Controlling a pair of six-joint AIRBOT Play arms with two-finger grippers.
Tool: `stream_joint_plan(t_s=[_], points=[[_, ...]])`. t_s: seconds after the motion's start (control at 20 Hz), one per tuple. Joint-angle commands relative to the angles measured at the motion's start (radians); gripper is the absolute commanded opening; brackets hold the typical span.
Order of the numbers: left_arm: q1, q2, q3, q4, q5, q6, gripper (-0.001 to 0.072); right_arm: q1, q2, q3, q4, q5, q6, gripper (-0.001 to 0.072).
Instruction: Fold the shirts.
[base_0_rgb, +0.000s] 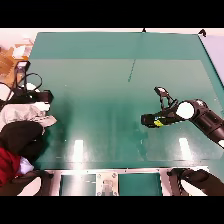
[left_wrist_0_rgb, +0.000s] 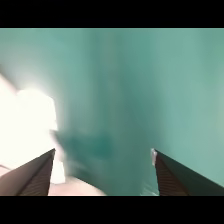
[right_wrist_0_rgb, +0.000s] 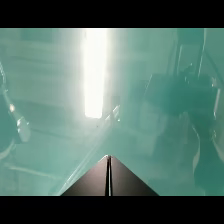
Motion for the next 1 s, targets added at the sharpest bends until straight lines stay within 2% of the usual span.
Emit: stream_joint_plan(t_s=[0.0, 0.1, 0.15, 0.25, 0.3, 0.5, 0.55, 0.6, 0.65, 0.7, 0.85, 0.95], points=[[0.042, -0.053, 0.033, 0.328, 0.212, -0.08, 0.072, 0.001, -0.001, 0.0, 0.0, -0.012, 0.0, 0.0017], [0.124, -0.146, 0.085, 0.327, 0.212, -0.08, 0.072, 0.0, -0.001, 0.0, -0.001, -0.013, 0.0, 0.0023], [0.161, -0.197, 0.104, 0.327, 0.206, -0.078, 0.072, 0.0, -0.001, 0.0, -0.001, -0.013, 0.0, 0.0089], [0.225, -0.295, 0.132, 0.326, 0.219, -0.076, 0.072, 0.0, -0.001, 0.0, -0.001, -0.013, 0.0, 0.0306], [0.245, -0.336, 0.142, 0.326, 0.239, -0.076, 0.072, 0.0, -0.001, 0.0, -0.001, -0.014, 0.0, 0.0356], [0.256, -0.484, 0.146, 0.319, 0.288, -0.076, 0.072, 0.0, -0.001, 0.0, 0.0, -0.023, 0.0, 0.0362], [0.256, -0.507, 0.146, 0.309, 0.287, -0.076, 0.0677, 0.0, -0.001, 0.0, 0.0, -0.023, 0.0, 0.0359], [0.256, -0.516, 0.146, 0.29, 0.286, -0.076, 0.0488, 0.0, -0.001, 0.0, 0.0, -0.023, 0.0, 0.0355], [0.256, -0.515, 0.147, 0.288, 0.285, -0.076, 0.016, 0.0, -0.001, 0.0, 0.0, -0.023, 0.0, 0.0348], [0.256, -0.513, 0.159, 0.288, 0.266, -0.074, 0.0031, 0.0, -0.001, 0.0, 0.002, -0.022, 0.0, 0.0347], [0.256, -0.51, 0.265, 0.245, 0.101, -0.074, 0.0028, 0.0, -0.001, 0.0, 0.003, -0.018, 0.0, 0.0348], [0.256, -0.496, 0.381, 0.143, -0.038, -0.063, 0.0028, -0.002, -0.001, 0.004, 0.001, -0.018, 0.0, 0.0348]])
